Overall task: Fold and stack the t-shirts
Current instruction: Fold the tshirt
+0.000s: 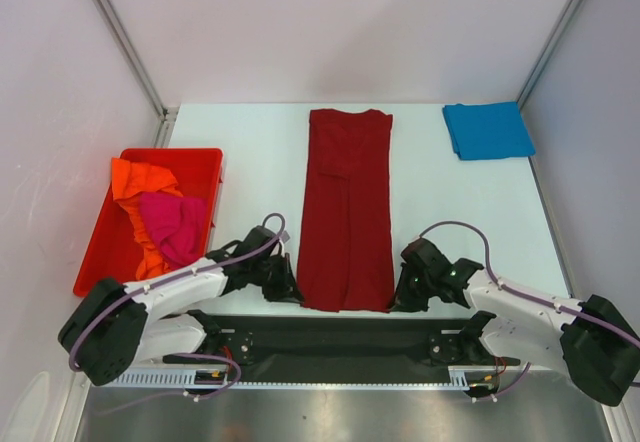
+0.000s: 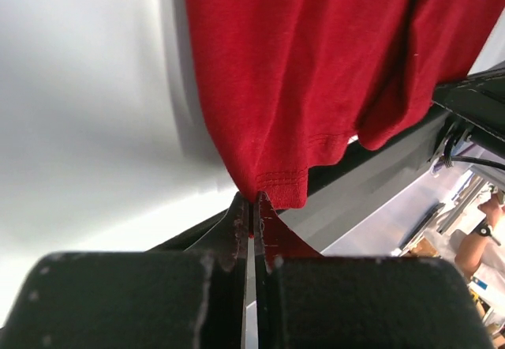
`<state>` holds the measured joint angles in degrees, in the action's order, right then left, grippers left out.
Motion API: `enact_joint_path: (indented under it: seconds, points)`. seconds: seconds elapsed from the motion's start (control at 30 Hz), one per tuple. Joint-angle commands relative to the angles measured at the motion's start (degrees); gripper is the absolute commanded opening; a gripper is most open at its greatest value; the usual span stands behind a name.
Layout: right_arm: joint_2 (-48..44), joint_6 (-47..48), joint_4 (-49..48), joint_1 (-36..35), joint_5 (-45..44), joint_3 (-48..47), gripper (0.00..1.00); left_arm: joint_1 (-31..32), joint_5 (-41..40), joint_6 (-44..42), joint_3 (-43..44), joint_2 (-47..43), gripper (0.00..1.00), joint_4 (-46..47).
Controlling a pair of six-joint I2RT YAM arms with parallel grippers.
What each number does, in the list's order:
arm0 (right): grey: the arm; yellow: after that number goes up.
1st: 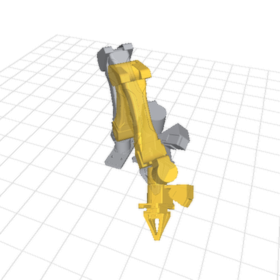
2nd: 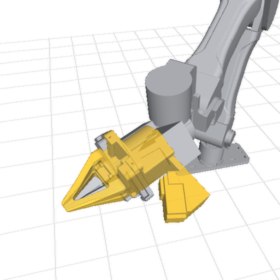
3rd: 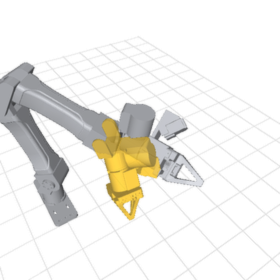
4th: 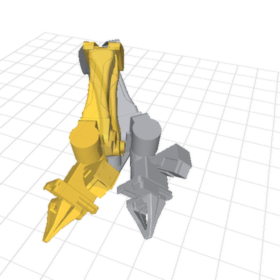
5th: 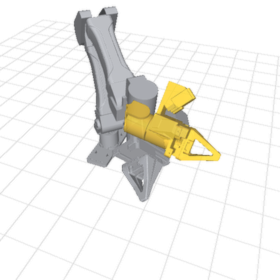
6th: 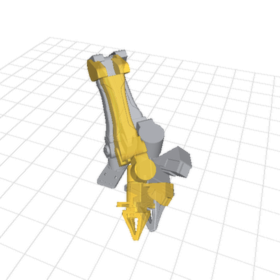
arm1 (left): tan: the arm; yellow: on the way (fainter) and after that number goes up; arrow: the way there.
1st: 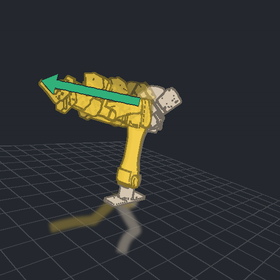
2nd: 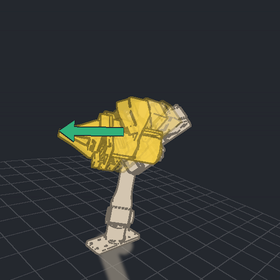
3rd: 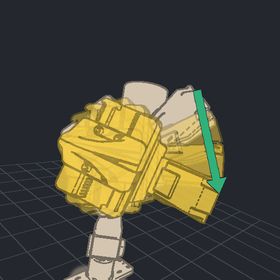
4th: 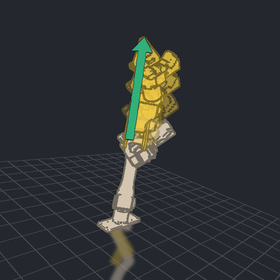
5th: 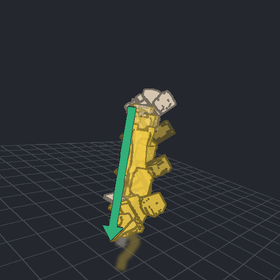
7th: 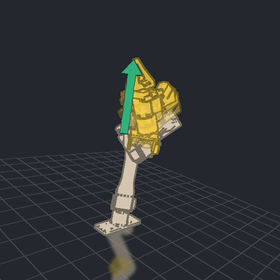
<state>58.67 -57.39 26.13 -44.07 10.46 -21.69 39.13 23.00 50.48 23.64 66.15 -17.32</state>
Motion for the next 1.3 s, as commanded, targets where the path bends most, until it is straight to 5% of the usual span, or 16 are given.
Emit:
enact_joint_path:
  seconds: [0.0, 0.4, 0.83, 1.27]
  points:
    - [-0.9, 1.0, 5.3, -0.7, -2.8, -2.8, 0.05, 1.0, -0.2, -0.8, 2.4, 0.6, 0.01, -0.3]
    - [-0.8, 2.8, 8.1, -0.5, -2.8, -4.9, 0.00, 1.8, -1.0, -2.2, 2.6, 0.9, 0.01, -3.0]
    - [9.2, 13.6, 13.5, 12.0, 0.8, -24.6, 0.00, 1.6, -14.1, -16.1, 29.6, 10.6, 0.15, -18.9]
    - [30.7, 27.5, 15.1, 25.1, 9.0, -45.7, 0.00, -7.3, -11.7, -21.2, 48.5, 28.3, 0.13, -22.6]
